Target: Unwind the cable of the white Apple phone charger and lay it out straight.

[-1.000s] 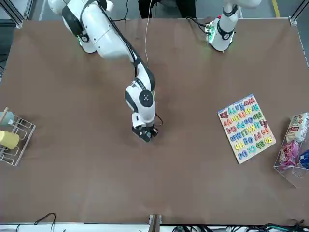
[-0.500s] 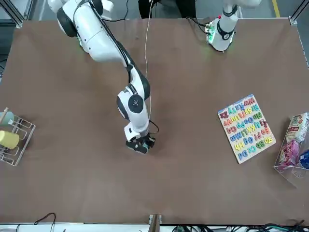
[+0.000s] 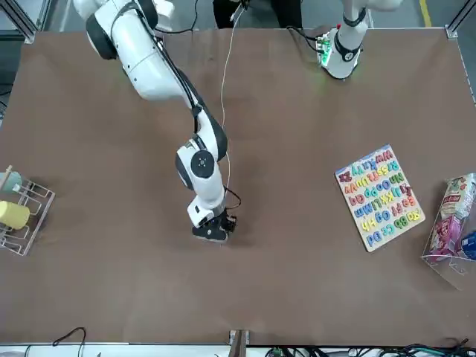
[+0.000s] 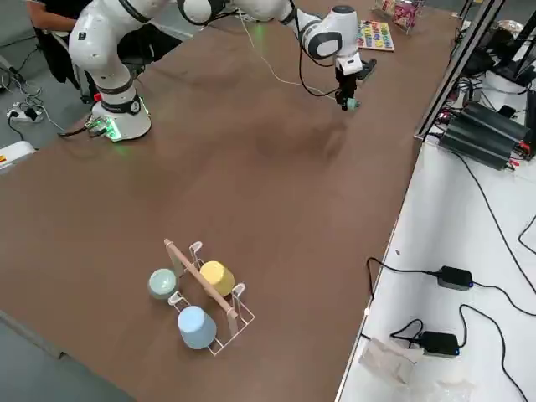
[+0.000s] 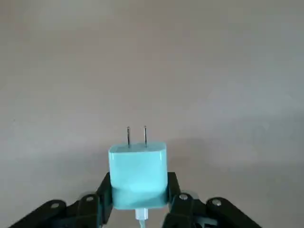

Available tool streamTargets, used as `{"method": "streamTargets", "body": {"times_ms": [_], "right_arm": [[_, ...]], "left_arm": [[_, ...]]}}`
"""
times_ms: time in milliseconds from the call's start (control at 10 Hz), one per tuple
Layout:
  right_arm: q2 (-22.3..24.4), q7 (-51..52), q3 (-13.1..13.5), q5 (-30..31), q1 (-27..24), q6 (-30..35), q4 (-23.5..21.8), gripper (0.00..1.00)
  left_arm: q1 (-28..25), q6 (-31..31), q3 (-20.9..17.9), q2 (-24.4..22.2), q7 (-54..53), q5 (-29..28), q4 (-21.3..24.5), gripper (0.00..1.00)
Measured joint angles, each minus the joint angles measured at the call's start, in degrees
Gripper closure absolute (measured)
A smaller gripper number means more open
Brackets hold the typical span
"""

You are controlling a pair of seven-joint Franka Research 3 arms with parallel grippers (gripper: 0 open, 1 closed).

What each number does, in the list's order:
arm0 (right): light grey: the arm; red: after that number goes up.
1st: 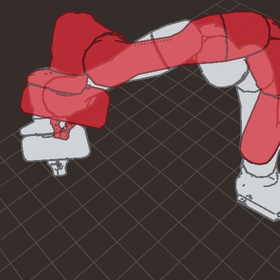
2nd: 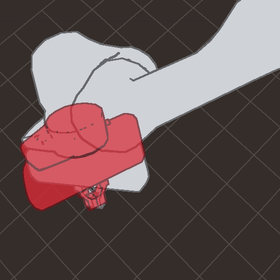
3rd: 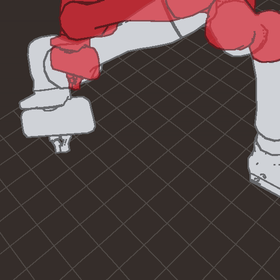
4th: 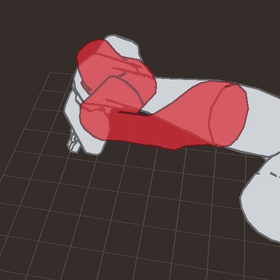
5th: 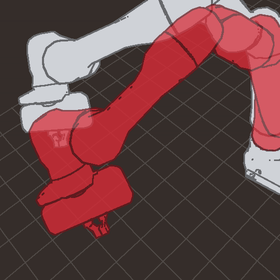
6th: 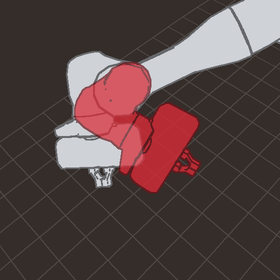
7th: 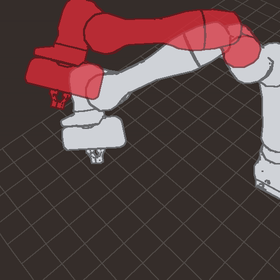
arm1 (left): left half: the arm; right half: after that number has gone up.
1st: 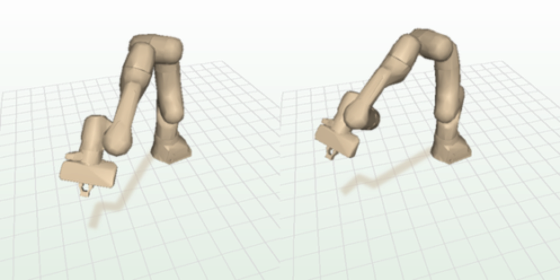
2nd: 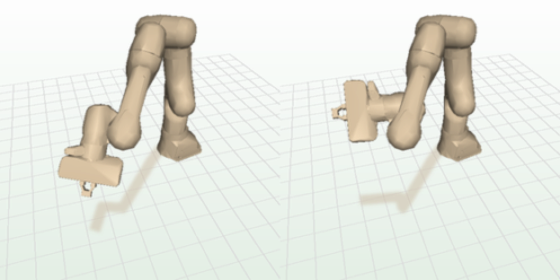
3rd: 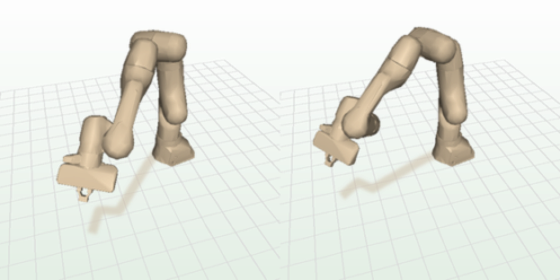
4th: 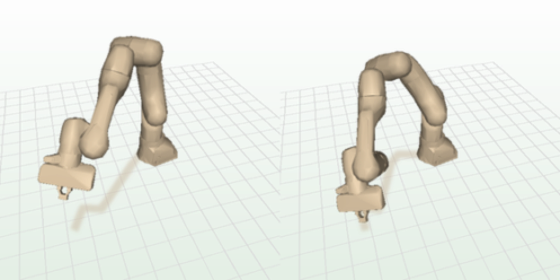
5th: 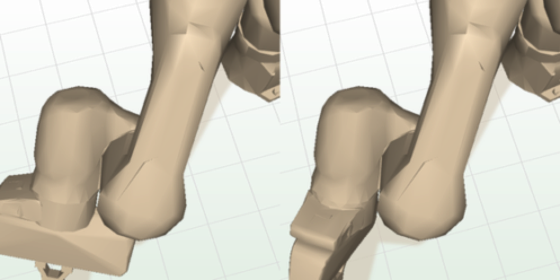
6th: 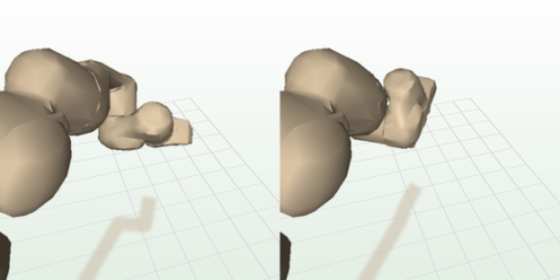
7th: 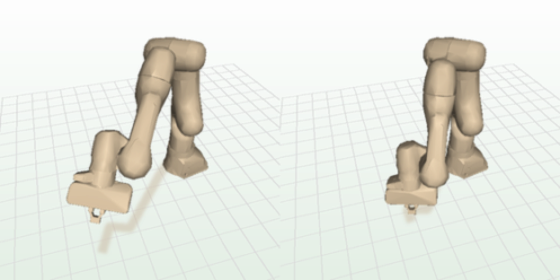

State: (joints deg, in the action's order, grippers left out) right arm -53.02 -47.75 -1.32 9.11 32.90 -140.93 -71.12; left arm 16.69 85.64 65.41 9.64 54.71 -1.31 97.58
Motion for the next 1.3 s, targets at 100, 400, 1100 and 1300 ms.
{"method": "streamTargets", "body": {"times_ms": [100,400,1100,1300], "right_arm": [[-0.9,1.5,0.8,0.1,0.0,-2.3,0.0,0.52],[-3.4,4.0,3.2,0.3,-0.1,-5.7,0.6,0.52],[-5.8,4.8,4.3,0.4,-0.2,-7.7,1.7,0.39],[-5.8,4.8,4.3,0.4,-0.1,-7.8,1.9,0.1]], "left_arm": [[-0.4,0.0,0.0,0.2,0.0,-0.1,0.0,0.96],[0.1,0.0,0.1,0.6,0.0,-0.1,0.3,0.96],[-0.2,1.0,0.0,1.3,-0.1,-0.2,2.4,0.96],[-1.5,1.2,-0.1,1.4,-0.8,-0.2,2.3,0.96]]}}
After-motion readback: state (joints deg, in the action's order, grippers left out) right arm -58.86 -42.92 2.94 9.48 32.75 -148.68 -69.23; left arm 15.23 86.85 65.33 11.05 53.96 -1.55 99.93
